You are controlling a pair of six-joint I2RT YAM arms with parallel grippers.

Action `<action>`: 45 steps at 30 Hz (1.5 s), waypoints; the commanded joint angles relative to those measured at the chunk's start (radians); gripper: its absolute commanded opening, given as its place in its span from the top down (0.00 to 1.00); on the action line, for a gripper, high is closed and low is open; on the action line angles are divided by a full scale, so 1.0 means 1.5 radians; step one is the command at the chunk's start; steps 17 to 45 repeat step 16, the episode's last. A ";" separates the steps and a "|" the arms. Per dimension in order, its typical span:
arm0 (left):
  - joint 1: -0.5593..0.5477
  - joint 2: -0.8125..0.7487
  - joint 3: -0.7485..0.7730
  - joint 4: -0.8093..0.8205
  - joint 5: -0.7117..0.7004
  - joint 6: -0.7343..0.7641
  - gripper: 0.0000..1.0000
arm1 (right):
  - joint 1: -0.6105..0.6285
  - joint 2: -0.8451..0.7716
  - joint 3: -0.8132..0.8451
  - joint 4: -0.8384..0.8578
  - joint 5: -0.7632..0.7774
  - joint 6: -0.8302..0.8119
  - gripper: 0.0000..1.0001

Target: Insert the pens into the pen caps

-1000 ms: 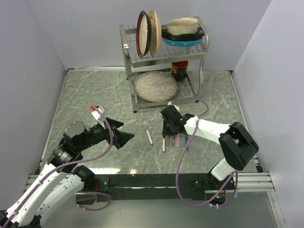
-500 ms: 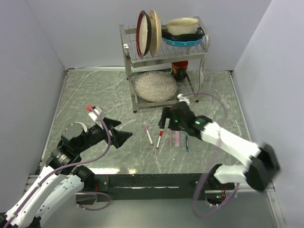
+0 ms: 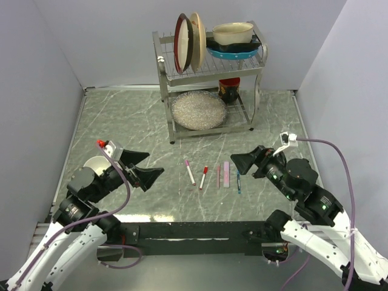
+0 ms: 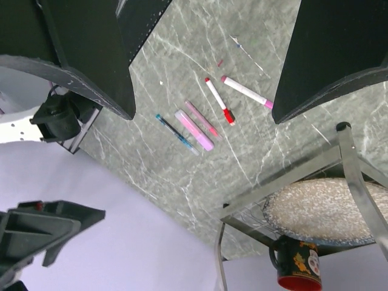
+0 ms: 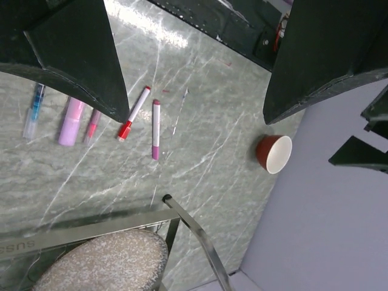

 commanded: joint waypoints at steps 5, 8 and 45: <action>0.002 0.016 0.003 0.028 -0.018 -0.010 0.01 | 0.000 -0.063 -0.044 0.028 -0.020 -0.001 0.00; 0.002 0.019 0.004 0.028 -0.020 -0.007 0.01 | -0.001 -0.058 -0.043 0.031 -0.021 -0.002 0.00; 0.002 0.015 0.003 0.024 -0.022 -0.004 0.01 | 0.000 -0.039 -0.050 0.041 -0.021 -0.002 0.00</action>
